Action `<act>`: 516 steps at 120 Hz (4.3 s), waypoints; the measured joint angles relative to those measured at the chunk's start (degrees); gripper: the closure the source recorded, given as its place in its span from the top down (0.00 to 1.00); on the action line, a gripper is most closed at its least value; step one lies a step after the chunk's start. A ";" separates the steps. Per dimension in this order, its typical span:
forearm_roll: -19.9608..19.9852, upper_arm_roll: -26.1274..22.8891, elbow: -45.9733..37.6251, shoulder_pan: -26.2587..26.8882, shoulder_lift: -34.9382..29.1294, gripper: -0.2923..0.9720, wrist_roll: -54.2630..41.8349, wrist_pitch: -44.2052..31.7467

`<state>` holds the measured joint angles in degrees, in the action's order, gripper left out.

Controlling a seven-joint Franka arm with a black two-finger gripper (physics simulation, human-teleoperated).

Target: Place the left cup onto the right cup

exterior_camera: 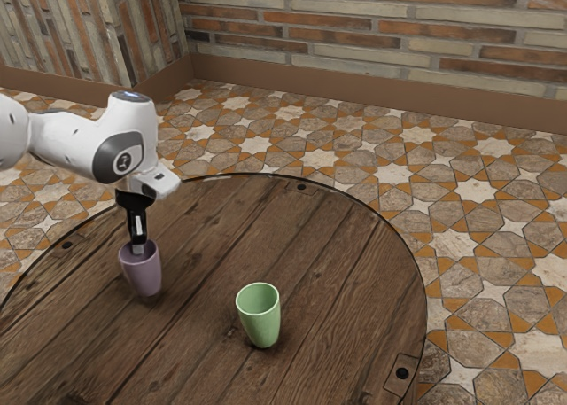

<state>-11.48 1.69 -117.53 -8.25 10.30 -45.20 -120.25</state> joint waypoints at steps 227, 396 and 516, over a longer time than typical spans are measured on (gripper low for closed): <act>7.00 0.07 13.29 28.68 -3.74 0.15 5.41 11.69; 8.26 0.07 11.07 27.70 1.80 0.15 11.61 13.22; 7.58 0.15 11.26 27.58 0.16 0.74 11.86 12.17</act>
<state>-3.90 1.84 -106.26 19.32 10.46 -33.34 -108.09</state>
